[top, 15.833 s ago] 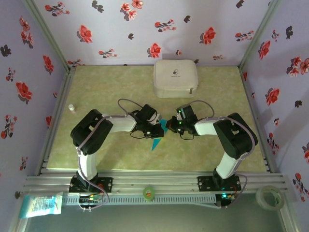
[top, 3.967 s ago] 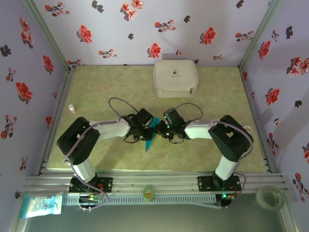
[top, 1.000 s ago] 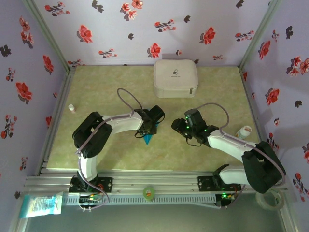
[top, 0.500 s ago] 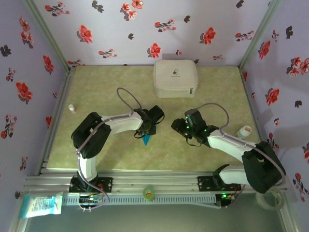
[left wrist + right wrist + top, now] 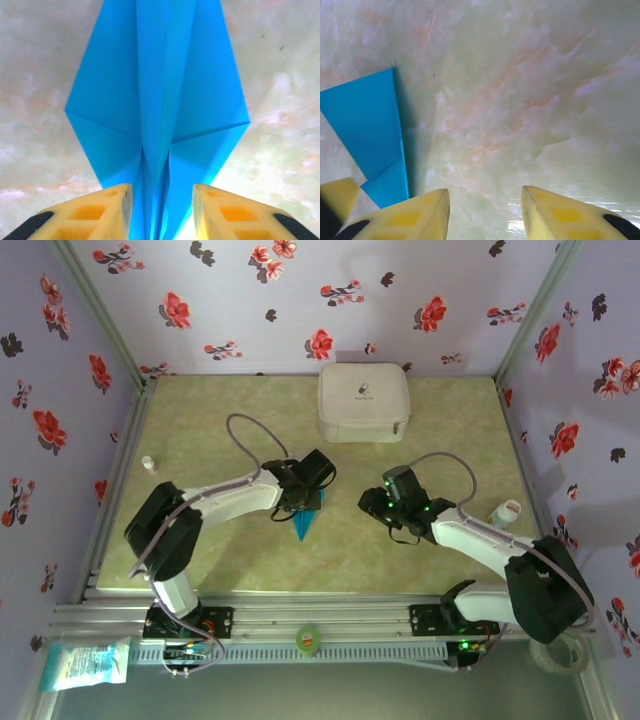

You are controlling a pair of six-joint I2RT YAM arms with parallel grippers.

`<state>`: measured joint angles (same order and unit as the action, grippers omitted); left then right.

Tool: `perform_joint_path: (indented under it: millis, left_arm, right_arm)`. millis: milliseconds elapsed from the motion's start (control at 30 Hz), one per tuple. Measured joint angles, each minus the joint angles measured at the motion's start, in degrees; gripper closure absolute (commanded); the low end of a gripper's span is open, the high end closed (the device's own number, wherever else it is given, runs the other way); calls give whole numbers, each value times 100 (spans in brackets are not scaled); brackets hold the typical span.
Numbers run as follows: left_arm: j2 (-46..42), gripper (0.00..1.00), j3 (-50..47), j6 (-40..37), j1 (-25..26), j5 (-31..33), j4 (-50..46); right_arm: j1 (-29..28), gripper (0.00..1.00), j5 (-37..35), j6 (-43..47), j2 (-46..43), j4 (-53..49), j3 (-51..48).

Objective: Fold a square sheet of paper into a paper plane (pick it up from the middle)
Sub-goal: Move a paper plane to the center of the table, then reset both arms

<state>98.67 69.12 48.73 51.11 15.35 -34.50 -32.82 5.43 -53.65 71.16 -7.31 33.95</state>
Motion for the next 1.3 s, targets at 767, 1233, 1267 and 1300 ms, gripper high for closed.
perform_joint_path:
  millis: [767, 1233, 1267, 1300]
  left_arm:
    - [-3705, 0, -3410, -3049, -3436, 1143, 2511]
    - [-1823, 0, -4312, -4715, -4367, 251, 6225]
    - [-1773, 0, -4354, -4798, -4391, 142, 6367]
    - [-1718, 0, -4406, -4887, -4426, 9, 6605]
  right_arm:
    - [1941, 12, -4085, 4448, -122, 1613, -833]
    - [3215, 1, -1484, 5012, 1834, 5545, -1464]
    - [3213, 1, -1460, 5014, 1851, 5569, -1436]
    - [3213, 1, -1451, 5005, 1858, 5584, -1390]
